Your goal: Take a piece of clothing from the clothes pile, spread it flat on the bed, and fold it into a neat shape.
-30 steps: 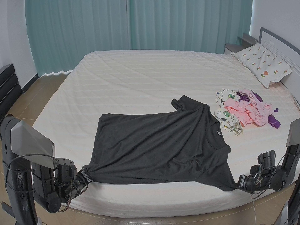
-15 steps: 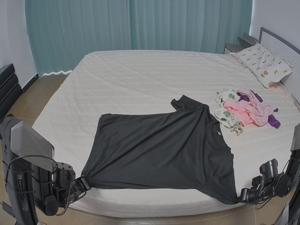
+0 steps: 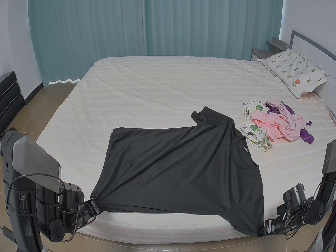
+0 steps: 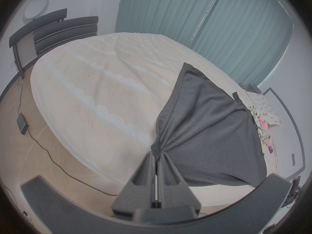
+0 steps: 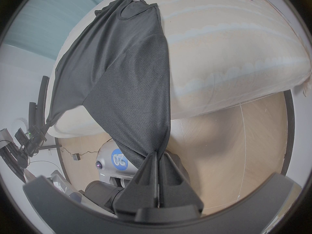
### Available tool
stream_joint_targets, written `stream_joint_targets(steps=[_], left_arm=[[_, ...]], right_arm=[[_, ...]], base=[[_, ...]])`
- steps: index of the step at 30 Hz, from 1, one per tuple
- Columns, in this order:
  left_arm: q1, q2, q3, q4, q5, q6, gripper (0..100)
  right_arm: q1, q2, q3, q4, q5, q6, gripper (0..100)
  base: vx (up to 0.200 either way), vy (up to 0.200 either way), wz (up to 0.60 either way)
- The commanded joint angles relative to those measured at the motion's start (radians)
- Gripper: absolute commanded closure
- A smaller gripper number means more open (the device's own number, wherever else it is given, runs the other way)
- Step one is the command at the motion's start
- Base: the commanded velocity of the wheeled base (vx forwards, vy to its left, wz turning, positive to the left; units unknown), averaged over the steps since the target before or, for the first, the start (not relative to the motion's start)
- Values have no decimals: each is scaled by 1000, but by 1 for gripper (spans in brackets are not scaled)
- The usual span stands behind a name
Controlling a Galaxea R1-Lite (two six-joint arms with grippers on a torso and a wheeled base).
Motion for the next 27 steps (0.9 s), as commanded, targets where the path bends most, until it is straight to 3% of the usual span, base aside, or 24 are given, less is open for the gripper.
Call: stream_joint_targets(steps=[1,5,6,7,8,15,23,27], left_arm=[[1,10,8,0,1,4,100],[-1,20,13,0,1,5,100],[-4,23,16,3,1,5,100],[-5,26,16,3,1,5,100],[-5,27,16,4,1,5,0],[-18,26,18,12,1,4,0],[8,-164,13,55,-3,16,0],[8,-186,-15,55,-4,25,0]], right_arm=[[7,5,16,1,-1,4,100],[9,9,18,0,-2,13,100],[9,9,16,-5,-2,15,0],[7,9,16,-12,-2,16,0],[7,9,15,-14,-2,18,0],[-31,-21,-5,-60,-2,56,0],[-159,-165,-94,-98,19,78,0],[-153,-179,-185,-100,30,131,0]], base=[[0,0,0],[0,0,0],[0,0,0],[0,0,0],[0,0,0],[0,0,0],[0,0,0],[0,0,0]])
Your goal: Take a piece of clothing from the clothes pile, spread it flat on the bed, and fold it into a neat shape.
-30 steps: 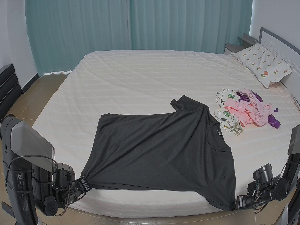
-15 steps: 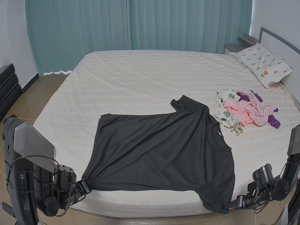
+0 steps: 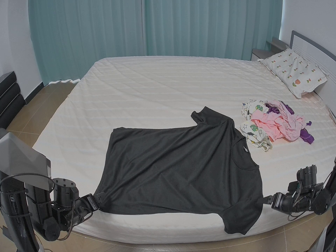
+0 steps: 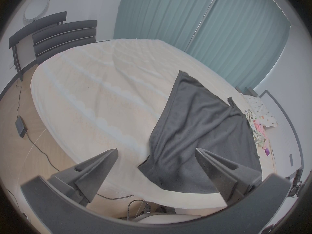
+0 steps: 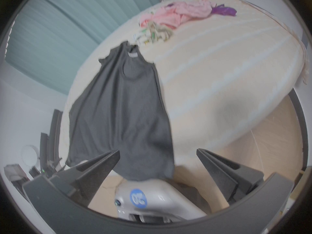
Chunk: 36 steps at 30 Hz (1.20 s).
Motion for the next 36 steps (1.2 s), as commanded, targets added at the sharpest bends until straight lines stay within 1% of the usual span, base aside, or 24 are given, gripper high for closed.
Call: stream_joint_targets(steps=[1,4,5,6,8,14,18,25,28,34,36], left_arm=[[8,-75,-27,9,0,5,0],[25,-66,-44,7,2,3,0],[26,-66,-46,7,2,3,0],[49,-55,-59,3,0,2,0],[68,-53,-69,3,-1,0,0],[79,-52,-67,4,-3,0,0],[77,-33,-64,3,-23,-1,0],[77,5,-72,-5,-29,-1,0],[80,28,-95,-7,-24,-9,0],[80,25,-93,-10,-24,-26,0],[79,23,-82,-10,-27,-27,0]], right_arm=[[-10,-63,-126,1,11,75,0],[21,-51,-184,-5,5,151,0],[23,-49,-186,-5,5,154,0],[36,-41,-202,-11,6,178,0],[52,-34,-204,-16,8,189,0],[53,-28,-186,-40,12,206,0],[55,5,-179,-43,19,206,0],[61,17,-175,-57,19,206,0],[63,17,-170,-57,19,206,0],[73,22,-164,-59,19,206,0],[75,22,-161,-60,19,206,0]], base=[[0,0,0],[0,0,0],[0,0,0],[0,0,0],[100,0,0],[200,0,0],[200,0,0],[200,0,0],[0,0,0],[0,0,0],[0,200,0]])
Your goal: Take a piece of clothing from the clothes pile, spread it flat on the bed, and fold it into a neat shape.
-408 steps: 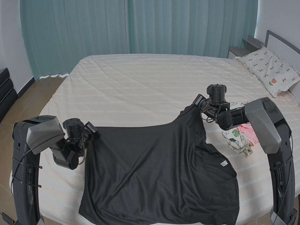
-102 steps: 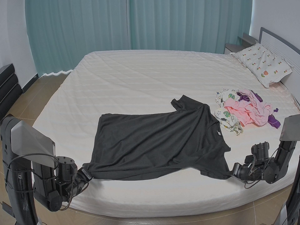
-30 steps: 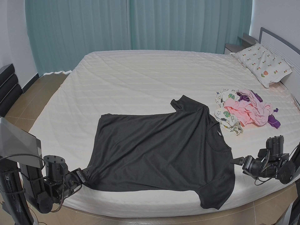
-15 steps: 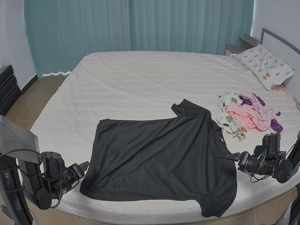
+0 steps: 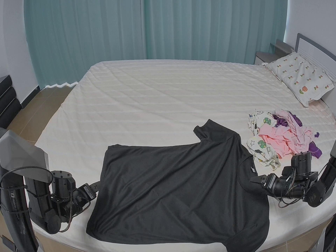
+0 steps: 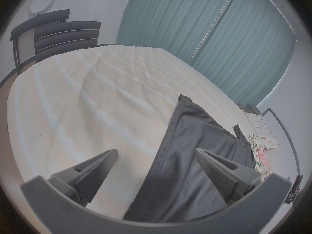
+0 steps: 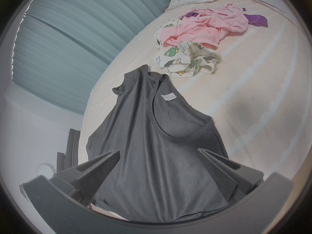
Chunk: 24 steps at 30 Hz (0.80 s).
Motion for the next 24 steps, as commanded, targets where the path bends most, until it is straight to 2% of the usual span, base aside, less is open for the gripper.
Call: stream_joint_targets(steps=[1,10,13,19,22,24], left_arm=[[-2,5,14,-1,-3,-2,0],[-8,2,12,-3,-3,-1,0],[-8,2,0,-3,-4,-4,0],[-14,8,-153,16,-4,-19,0],[-19,11,-244,70,-6,-18,0],[-25,12,-336,157,-6,-18,0]], right_arm=[[5,5,6,-1,0,0,0],[6,5,7,-1,0,0,0],[6,5,7,-1,0,0,0],[25,6,9,-1,-1,1,0],[34,6,12,-1,0,1,0],[41,8,15,-1,-1,1,0]], base=[[0,200,0],[0,200,0],[0,0,0],[0,0,0],[0,0,0],[0,0,0]])
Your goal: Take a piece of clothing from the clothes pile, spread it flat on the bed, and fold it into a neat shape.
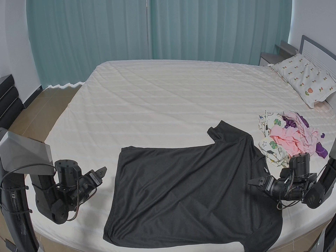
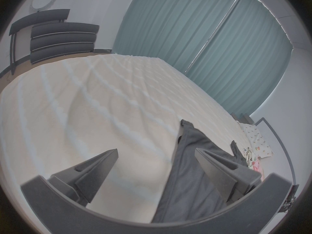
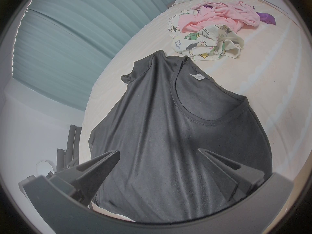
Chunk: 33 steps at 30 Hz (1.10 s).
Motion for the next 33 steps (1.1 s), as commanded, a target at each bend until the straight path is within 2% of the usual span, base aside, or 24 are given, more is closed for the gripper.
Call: stream_joint_targets(steps=[1,4,5,6,8,10,13,16,19,26,33], left_arm=[[-13,9,-217,158,-2,-2,0],[-16,37,-395,313,-13,-2,0],[-16,41,-412,326,-16,-2,0],[-19,63,-513,397,-32,-2,0],[-18,86,-605,477,-42,5,0],[-15,133,-781,655,-59,23,0],[-13,187,-924,768,-96,29,0],[-16,227,-969,758,-174,72,0],[-16,265,-1021,768,-211,123,0],[-18,308,-1076,820,-219,187,0],[-16,310,-1091,825,-217,190,0]], right_arm=[[21,5,6,0,-1,1,0],[21,11,6,-1,-2,-1,0],[21,11,6,-1,-2,-1,0],[19,16,8,-1,-2,-1,0],[19,20,11,-1,-4,-1,0],[19,25,12,-3,-4,-1,0],[18,25,12,-3,-4,1,0],[19,34,14,-3,-4,1,0],[18,40,14,-3,-1,1,0],[19,53,29,-21,-1,2,0],[19,91,55,-102,-4,2,0]], base=[[0,0,0],[0,0,0],[0,0,0],[0,0,0],[0,0,0],[0,0,0],[0,0,0],[0,0,0],[0,0,0],[0,0,0],[0,0,0]])
